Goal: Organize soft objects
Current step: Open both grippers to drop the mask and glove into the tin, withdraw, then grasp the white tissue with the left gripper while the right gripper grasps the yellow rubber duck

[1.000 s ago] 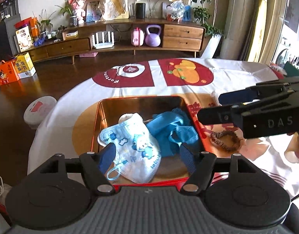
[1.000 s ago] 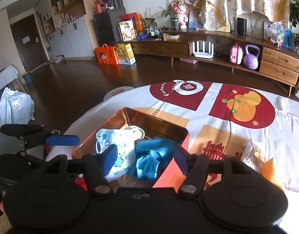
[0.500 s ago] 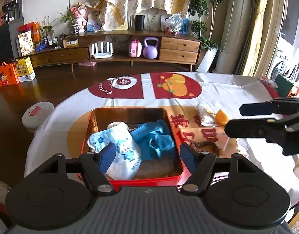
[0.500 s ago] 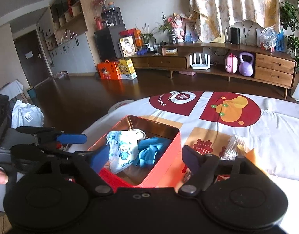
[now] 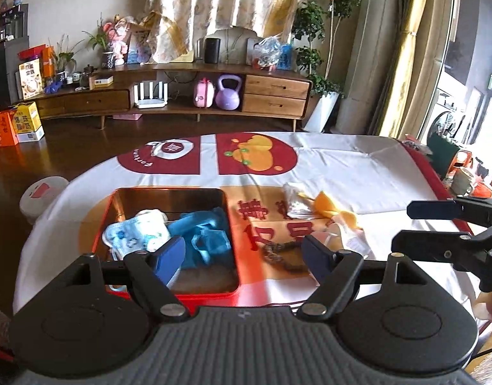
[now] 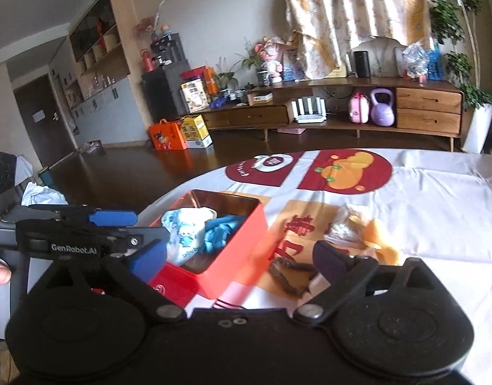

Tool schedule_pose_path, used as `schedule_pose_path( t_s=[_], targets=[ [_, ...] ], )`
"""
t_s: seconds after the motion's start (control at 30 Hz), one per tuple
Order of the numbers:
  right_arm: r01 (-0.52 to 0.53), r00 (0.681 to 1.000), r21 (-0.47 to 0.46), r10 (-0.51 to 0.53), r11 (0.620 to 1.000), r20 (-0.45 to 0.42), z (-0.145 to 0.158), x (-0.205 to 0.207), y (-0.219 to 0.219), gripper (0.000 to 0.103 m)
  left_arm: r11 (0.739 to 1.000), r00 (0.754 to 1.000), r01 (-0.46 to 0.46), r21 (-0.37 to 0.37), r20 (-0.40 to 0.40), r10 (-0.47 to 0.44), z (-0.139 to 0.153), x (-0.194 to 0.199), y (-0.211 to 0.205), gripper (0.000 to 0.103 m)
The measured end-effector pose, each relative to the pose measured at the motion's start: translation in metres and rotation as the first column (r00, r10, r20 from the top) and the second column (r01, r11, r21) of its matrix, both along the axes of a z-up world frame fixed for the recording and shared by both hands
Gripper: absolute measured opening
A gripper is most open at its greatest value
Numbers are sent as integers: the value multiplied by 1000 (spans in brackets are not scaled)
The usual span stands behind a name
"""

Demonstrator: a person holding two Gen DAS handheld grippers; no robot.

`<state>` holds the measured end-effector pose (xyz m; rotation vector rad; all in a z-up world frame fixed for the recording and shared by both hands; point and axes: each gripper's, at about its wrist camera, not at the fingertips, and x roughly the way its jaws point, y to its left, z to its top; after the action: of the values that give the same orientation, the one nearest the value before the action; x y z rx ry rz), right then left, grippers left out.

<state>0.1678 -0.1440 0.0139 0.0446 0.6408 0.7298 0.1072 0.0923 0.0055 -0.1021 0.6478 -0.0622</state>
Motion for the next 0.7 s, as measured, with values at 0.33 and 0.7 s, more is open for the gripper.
schedule_pose_path(
  t_s=[0.33, 0.7],
  targets=[
    [80, 997, -17, -79, 997, 2, -15, -4, -48, 103, 999, 1000, -24, -21, 10, 24, -9, 5, -32, 85],
    [191, 981, -65, -192, 979, -1, -32, 15, -96, 103, 1000, 1000, -1, -15, 5, 1, -26, 22, -73, 85]
  ],
)
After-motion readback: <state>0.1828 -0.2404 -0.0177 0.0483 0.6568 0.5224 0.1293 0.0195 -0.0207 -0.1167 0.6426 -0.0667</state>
